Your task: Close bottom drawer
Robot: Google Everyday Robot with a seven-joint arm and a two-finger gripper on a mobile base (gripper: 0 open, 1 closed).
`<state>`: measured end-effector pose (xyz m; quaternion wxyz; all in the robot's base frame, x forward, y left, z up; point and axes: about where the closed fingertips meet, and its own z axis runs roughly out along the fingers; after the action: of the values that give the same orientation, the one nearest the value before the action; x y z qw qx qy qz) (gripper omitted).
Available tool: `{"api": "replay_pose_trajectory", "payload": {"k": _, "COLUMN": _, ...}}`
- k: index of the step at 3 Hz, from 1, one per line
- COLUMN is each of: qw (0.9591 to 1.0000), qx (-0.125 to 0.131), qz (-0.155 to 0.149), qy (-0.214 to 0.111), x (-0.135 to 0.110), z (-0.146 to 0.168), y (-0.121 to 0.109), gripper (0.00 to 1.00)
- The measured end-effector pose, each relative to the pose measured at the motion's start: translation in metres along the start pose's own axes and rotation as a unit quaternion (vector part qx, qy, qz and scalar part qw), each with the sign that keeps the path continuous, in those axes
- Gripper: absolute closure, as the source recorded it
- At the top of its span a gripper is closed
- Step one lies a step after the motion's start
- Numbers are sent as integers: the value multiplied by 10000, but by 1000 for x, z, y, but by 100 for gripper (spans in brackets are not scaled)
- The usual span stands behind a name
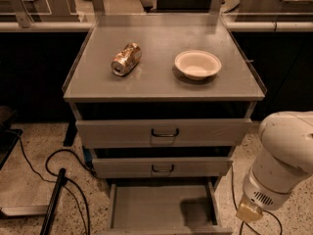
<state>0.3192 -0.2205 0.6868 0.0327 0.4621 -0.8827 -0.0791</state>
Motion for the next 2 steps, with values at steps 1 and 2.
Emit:
{"api": "replay_pose_trajectory", "payload": {"k": 1, "qw": 9998, "qx": -195, "qz": 11, "qy": -59, "x": 1, "z": 12, "y": 3, "gripper": 100}}
{"api": "replay_pose_trajectory", "payload": {"k": 2, "qw": 9979, "qx": -587, "qz": 280, "qy": -52, "x": 5, "z": 66, "y": 9, "gripper": 100}}
